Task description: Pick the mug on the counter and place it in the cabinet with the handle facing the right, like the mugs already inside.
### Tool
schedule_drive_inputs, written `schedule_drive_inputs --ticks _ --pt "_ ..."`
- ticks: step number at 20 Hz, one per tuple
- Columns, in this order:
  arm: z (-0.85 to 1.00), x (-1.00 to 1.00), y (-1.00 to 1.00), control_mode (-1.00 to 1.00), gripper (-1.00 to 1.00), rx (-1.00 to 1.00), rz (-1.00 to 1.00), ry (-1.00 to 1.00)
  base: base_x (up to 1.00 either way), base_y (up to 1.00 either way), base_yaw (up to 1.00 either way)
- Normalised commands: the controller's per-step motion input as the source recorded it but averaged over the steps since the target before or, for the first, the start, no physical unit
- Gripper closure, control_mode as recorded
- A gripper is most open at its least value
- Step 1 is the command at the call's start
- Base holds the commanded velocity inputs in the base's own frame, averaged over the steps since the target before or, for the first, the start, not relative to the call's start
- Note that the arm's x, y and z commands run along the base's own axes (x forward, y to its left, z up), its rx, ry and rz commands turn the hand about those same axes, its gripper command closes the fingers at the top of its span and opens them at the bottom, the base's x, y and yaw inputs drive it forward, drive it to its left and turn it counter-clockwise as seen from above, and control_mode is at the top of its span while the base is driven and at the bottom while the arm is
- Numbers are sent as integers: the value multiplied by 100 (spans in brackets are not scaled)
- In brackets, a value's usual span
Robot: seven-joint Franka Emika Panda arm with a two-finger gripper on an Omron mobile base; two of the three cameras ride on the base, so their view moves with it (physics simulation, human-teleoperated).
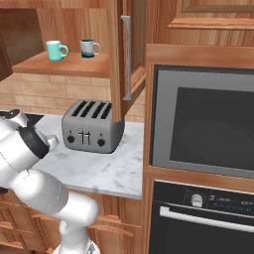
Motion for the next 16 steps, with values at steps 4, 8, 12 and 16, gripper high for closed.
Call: schedule_drive_inputs --ticks 4,8,12,16 --pt "-9 15 6 -100 -100 0 -2 0 0 0 0" --pt "-11 14 7 -100 -100 0 -3 0 0 0 0" --pt "-8 16 8 -100 -100 0 -3 0 0 0 0" --pt "-6 14 9 -100 -100 0 -3 0 0 0 0"
